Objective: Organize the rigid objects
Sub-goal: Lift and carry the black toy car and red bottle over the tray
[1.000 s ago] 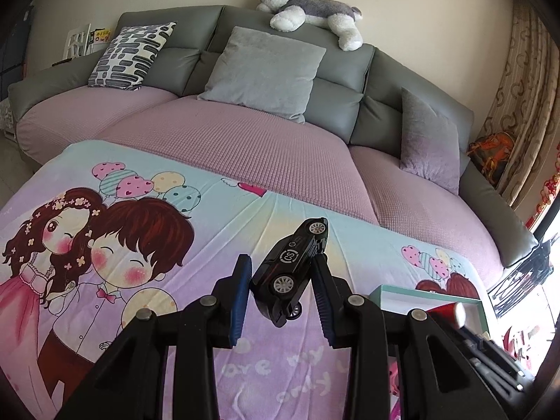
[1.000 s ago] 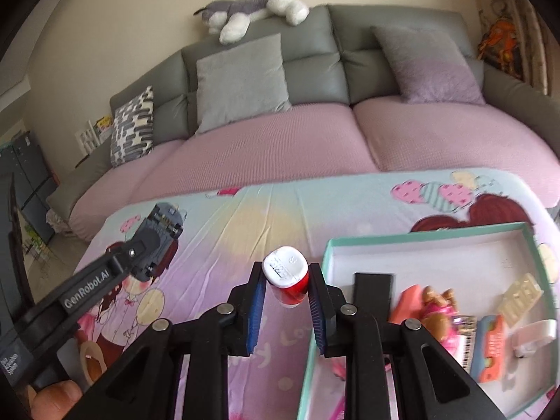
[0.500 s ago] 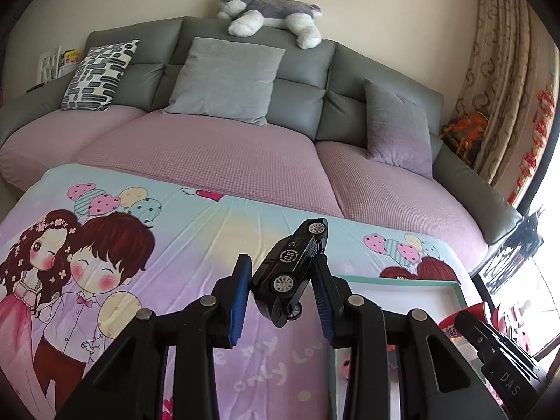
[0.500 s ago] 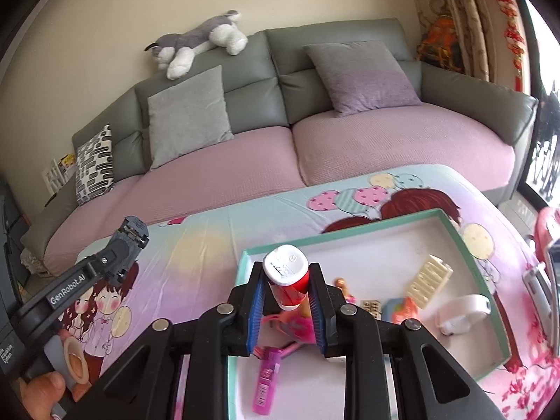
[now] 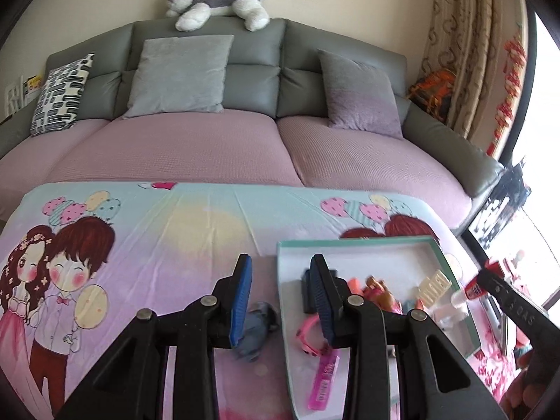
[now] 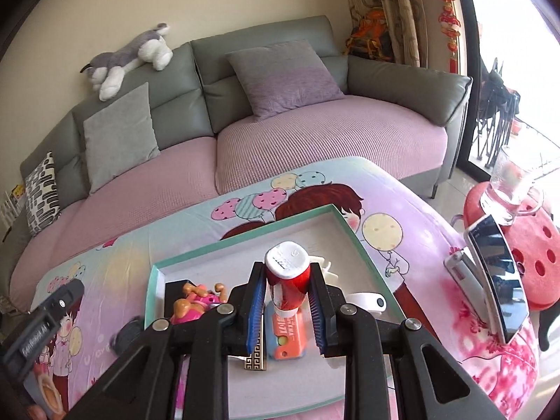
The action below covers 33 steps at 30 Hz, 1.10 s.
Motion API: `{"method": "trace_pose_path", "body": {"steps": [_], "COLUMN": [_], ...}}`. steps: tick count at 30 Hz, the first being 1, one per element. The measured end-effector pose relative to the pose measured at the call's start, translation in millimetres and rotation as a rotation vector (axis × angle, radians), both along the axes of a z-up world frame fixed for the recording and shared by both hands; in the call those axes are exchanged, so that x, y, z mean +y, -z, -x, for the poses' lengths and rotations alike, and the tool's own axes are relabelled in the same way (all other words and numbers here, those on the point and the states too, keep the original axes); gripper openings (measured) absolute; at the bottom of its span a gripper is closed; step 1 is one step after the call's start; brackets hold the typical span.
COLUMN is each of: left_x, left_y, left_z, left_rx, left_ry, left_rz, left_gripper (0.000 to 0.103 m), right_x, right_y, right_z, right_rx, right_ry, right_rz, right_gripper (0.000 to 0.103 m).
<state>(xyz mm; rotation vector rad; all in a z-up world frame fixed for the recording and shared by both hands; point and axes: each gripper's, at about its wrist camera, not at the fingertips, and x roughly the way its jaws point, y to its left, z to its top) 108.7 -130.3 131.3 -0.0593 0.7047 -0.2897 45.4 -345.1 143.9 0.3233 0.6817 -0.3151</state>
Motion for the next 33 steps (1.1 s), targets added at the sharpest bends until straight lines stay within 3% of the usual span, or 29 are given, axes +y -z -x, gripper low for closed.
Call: {"method": "trace_pose_path", "body": {"steps": [5,14,19,24,28,33], "left_x": [-15.4,28.4,56.1,45.6,31.0,25.9], "left_y": [14.4,58.8,75.6,80.6,90.7,109.3], "left_z": [5.2,-9.0,-14.5,-16.5,-19.9,-26.4], "left_rx": [0.04,0.201,0.258,0.263,0.276,0.316], "left_ry": [0.031,-0.107,-0.191,-0.135,-0.088,-0.104], "left_rz": [-0.058,-0.121,-0.111,-0.125,-0.147,-0.208], "left_gripper": [0.036,0.036,0.036,0.048,0.048,0.047], "right_x": [-4.5,-7.4,-3.6,-2.7,-2.4,-2.0], "right_y": [9.9,29.1,33.3,35.5,36.5,38.2], "right_z": [-4.1,-13.1,-16.1,-17.9,-18.9,-20.1], "right_rx": [0.026,0.088,0.102,0.111,0.114,0.121], "right_ry": [-0.02,-0.024,-0.036,-0.037,-0.039,-0.043], "right_rz": [-0.027,-0.046,-0.048,-0.044,-0.041,-0.041], "right_gripper": [0.026,0.026,0.025,0.025,0.025,0.025]}}
